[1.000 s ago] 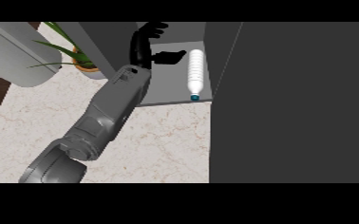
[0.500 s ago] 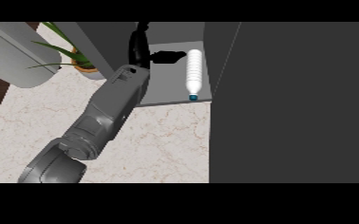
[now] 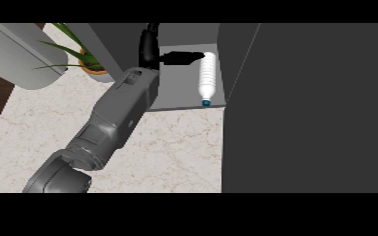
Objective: Pick up the bottled water, place it into the cabinet and close the cabinet
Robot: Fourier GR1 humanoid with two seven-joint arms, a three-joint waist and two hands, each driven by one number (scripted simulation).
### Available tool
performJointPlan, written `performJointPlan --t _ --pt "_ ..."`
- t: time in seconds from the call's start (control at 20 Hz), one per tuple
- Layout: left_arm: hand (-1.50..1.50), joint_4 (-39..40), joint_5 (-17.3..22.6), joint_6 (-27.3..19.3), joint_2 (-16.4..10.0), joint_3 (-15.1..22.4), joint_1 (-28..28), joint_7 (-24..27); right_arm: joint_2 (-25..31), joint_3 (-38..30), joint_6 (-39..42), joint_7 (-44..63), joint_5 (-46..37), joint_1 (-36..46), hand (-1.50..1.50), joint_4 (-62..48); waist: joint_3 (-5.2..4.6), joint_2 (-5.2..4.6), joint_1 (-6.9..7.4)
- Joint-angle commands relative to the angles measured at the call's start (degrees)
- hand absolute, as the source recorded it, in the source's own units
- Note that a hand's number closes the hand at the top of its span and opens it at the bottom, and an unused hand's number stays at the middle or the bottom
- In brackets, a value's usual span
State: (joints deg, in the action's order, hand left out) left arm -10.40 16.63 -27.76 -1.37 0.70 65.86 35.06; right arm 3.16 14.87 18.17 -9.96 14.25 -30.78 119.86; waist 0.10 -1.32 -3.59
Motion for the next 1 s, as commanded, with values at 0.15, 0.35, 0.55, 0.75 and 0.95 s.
performJointPlan --t 0.15,0.35,0.55,0.75,0.95 --pt "-1.5 -3.61 1.67 12.43 -4.58 -2.17 -6.3 7.36 1.25 -1.12 0.5 -0.42 0.79 -2.22 -1.5 1.0 -0.14 0.99 2.25" --pt "-1.5 -6.5 1.71 14.6 -3.39 -1.62 -9.15 7.85 0.92 -0.42 0.63 -1.55 0.43 -3.21 -1.5 1.13 -0.11 1.5 3.32" --pt "-1.5 -10.94 2.67 13.11 0.27 0.17 -10.73 6.86 0.13 -1.1 -1.13 -0.41 -0.08 -1.06 -1.5 -1.26 -0.09 1.74 4.31" --pt "-1.5 -16.13 4.31 15.38 0.0 3.14 -14.03 5.92 -0.03 -1.16 -2.25 0.25 -0.77 -1.54 -1.5 0.17 -0.11 2.3 6.02" --pt "-1.5 -22.67 6.26 16.66 -0.11 6.08 -19.3 3.19 0.82 -0.43 -2.33 1.97 0.57 -4.84 -1.5 5.72 -0.12 2.45 6.0"
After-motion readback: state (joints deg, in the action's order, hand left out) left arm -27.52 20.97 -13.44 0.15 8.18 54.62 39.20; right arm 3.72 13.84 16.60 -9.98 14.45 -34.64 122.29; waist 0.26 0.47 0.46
